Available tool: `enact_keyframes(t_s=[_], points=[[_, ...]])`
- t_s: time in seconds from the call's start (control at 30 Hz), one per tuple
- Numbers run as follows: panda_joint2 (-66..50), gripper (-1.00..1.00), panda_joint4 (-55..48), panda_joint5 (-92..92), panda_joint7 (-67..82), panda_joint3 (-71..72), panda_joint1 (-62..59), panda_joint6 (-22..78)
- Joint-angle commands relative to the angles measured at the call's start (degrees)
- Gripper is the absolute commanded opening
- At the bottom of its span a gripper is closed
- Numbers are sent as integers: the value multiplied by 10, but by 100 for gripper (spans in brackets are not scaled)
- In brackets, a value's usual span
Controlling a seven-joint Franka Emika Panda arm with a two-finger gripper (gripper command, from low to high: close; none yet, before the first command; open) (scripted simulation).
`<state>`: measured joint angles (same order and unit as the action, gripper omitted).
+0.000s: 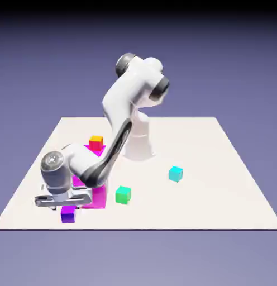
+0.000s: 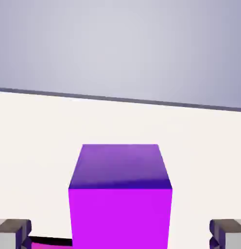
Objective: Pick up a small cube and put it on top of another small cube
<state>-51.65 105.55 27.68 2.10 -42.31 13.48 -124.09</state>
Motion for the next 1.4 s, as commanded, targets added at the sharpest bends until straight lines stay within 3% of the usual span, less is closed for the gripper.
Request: enact_keyframes(t_s=[0.0,0.1,0.17,0.6,0.97,1.03,1.23,1.27,1.37], points=[[0,-100,0,0,0,0,0,0],[53,-100,-20,-38,-18,-40,25,71],[55,-100,-26,-59,-20,-21,14,62],[307,-100,196,-383,-64,130,37,-58],[513,-100,423,-532,-93,147,123,-104],[516,-100,431,-526,-93,139,130,-101],[405,-100,447,-518,-89,143,102,-230],[405,100,447,-518,-89,143,102,-230],[447,100,441,-521,-90,141,112,-182]])
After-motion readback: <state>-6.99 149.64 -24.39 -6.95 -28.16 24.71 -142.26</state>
